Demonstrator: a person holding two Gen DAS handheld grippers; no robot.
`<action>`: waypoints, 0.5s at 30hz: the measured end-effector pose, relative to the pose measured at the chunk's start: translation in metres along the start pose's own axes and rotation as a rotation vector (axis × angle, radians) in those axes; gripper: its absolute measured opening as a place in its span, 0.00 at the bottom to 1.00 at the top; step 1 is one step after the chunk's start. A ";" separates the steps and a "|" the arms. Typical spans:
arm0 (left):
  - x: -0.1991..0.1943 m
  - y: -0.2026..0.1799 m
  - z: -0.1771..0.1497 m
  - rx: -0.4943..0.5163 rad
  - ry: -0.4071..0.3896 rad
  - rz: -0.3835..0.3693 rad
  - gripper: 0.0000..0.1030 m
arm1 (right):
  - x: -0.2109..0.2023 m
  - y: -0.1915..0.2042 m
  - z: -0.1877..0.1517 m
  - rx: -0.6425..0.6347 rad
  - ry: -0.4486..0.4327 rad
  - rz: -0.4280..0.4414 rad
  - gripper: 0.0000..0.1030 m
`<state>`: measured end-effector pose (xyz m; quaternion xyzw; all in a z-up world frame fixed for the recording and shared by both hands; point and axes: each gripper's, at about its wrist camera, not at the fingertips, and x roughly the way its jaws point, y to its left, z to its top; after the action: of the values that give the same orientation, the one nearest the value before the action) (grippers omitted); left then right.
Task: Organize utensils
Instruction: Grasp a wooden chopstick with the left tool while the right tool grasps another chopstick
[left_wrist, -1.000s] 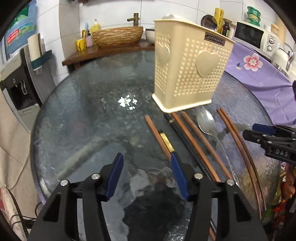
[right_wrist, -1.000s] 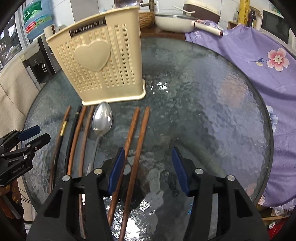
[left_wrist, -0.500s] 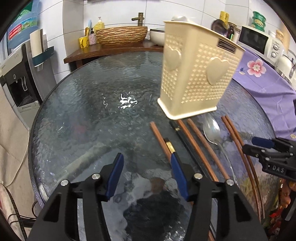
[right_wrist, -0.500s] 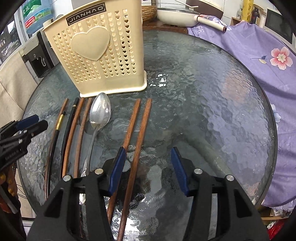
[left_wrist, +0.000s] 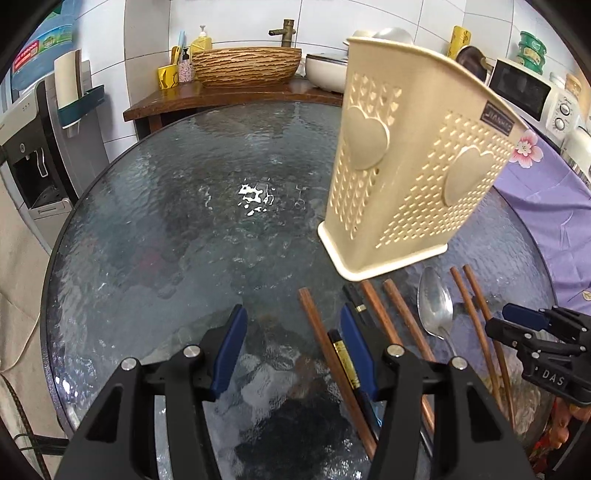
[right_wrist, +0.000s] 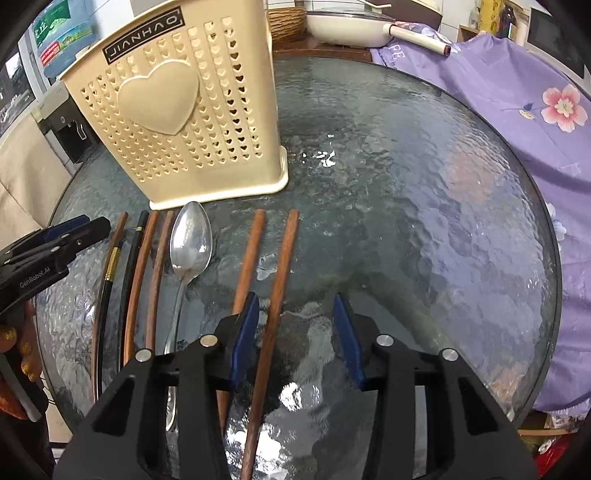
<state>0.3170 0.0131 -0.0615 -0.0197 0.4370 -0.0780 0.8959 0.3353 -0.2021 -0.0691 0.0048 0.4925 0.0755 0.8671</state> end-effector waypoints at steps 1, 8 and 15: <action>0.001 0.000 0.000 0.000 0.002 0.000 0.50 | 0.002 0.002 0.003 -0.009 0.002 -0.006 0.41; 0.010 0.002 0.008 -0.009 0.012 0.009 0.48 | 0.014 0.005 0.020 -0.018 0.003 -0.023 0.39; 0.021 -0.004 0.015 0.013 0.036 0.022 0.43 | 0.017 0.011 0.022 -0.040 -0.006 -0.050 0.39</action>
<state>0.3411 0.0054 -0.0687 -0.0076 0.4526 -0.0712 0.8888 0.3609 -0.1879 -0.0716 -0.0246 0.4884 0.0637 0.8699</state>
